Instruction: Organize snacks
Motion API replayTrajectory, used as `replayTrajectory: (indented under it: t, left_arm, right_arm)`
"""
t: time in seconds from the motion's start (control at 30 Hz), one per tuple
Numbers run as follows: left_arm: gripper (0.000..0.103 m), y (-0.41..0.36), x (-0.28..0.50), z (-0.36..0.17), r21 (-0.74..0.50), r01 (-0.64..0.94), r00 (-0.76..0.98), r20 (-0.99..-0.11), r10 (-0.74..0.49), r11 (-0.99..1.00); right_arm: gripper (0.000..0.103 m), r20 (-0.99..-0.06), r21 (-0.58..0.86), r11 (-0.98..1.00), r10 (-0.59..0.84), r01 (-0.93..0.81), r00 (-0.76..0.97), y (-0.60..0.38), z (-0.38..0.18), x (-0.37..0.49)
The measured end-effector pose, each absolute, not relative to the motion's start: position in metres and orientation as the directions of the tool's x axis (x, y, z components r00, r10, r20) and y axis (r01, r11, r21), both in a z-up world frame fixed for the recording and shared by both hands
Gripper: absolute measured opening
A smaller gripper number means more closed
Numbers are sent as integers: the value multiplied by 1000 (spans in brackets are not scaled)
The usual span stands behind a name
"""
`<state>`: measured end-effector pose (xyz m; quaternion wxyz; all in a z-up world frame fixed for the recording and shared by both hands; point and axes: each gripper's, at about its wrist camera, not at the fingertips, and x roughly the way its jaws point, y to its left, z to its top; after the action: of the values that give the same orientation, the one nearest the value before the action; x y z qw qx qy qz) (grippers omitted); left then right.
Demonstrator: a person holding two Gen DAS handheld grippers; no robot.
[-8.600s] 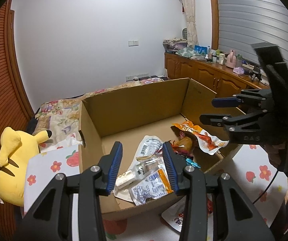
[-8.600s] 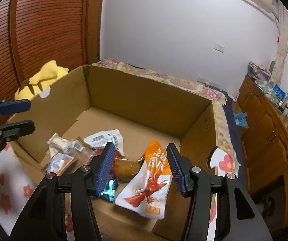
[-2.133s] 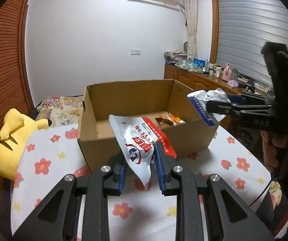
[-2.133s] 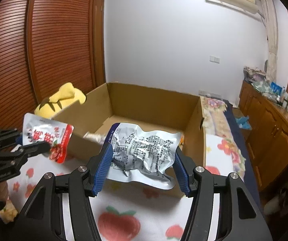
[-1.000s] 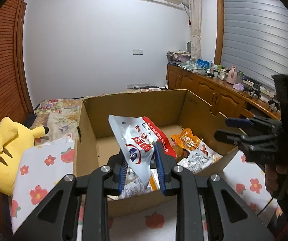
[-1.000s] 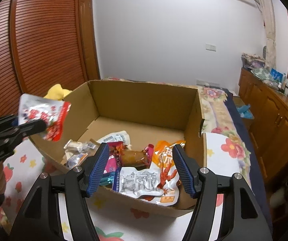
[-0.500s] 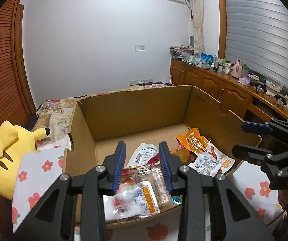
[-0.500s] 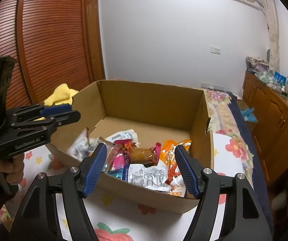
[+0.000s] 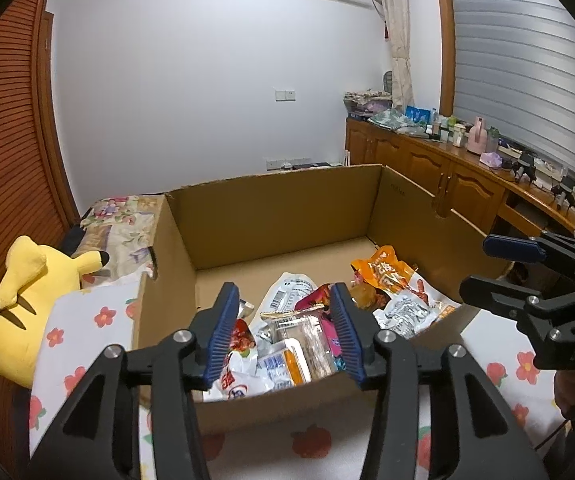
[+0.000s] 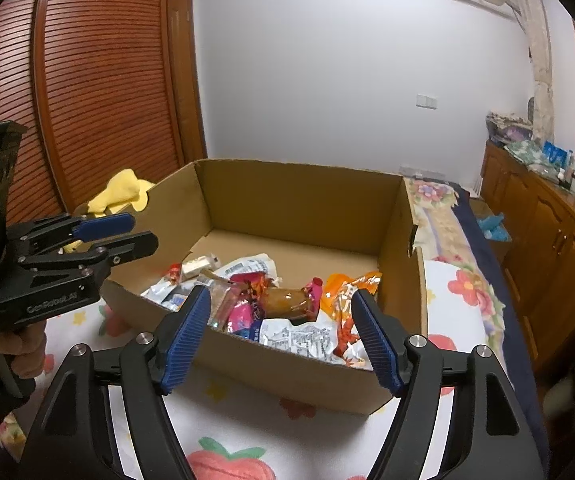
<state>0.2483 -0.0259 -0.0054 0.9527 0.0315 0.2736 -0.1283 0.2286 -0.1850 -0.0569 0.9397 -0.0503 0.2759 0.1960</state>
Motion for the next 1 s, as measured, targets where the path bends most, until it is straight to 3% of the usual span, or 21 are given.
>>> replayTrajectory:
  t: [0.23,0.33,0.4,0.63,0.7,0.87,1.0]
  left_arm:
    - [52,-20,220,11,-8,253,841,-493,-224,968]
    - [58,-17,207,19,-9,248,852,-474,-223,969]
    - [66,-15,198,25,-7,245,862,-456,-221,970]
    - [70,-11,170,42,17,219,890,-412,-193,976]
    - [80,-10,165,45,22,210,897,-403,-183,978]
    - [91,-9,145,53,45,184,922,-354,-157,982]
    - [97,-7,137,56,31,162,922,-362,-140,986]
  right_arm:
    - [81,-496,17,927,333,-375,802,-188,-44,208]
    - [83,-480,16,930,329,-367,813,-189,-38,200]
    - [84,-464,15,933,326,-361,823,-188,-32,193]
    - [88,-422,10,938,319,-347,849,-189,-17,174]
    - [89,-413,5,940,313,-342,855,-188,-14,168]
    - [92,-389,-2,944,303,-329,870,-189,-6,154]
    - [94,-374,-6,946,300,-325,878,-189,0,146]
